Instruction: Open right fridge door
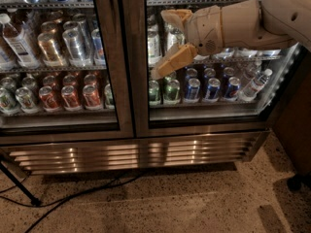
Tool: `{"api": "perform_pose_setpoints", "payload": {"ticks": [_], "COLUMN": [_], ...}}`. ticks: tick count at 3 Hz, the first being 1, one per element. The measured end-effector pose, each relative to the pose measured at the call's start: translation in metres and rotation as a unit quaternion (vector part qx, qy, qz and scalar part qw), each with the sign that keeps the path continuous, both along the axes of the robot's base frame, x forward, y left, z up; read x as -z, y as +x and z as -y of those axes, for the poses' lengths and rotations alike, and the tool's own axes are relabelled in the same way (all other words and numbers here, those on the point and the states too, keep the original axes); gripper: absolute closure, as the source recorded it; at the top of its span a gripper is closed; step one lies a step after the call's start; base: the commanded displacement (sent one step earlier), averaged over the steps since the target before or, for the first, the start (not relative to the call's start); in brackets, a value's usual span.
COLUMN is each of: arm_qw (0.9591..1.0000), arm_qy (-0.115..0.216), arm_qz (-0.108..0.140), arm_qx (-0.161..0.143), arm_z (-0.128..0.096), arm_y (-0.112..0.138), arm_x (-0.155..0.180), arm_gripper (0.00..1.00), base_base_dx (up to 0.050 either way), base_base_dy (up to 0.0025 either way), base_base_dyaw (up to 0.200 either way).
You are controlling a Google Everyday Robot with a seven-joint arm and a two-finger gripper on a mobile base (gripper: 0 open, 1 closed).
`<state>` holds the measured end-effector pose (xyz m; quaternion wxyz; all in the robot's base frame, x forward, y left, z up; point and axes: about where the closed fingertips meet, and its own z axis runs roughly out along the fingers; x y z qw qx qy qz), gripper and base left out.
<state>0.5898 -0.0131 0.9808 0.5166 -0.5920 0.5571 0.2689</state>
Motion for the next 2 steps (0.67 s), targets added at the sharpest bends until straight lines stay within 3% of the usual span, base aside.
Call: {"api": "perform_pose_setpoints", "payload": {"ticks": [1, 2], "arm_qw": [1.0, 0.9993], "arm_qy": [0.0, 0.014], "arm_qz": [0.0, 0.03], "arm_qx": [0.0, -0.017], "arm_z": [0.0, -0.011], "arm_y": [0.0, 0.012], "arm_x": [0.0, -0.005], "arm_gripper": [0.0, 0.0], "base_base_dx": [0.0, 0.0], "base_base_dy": [0.0, 0.0], "base_base_dyaw": [0.0, 0.0]}}
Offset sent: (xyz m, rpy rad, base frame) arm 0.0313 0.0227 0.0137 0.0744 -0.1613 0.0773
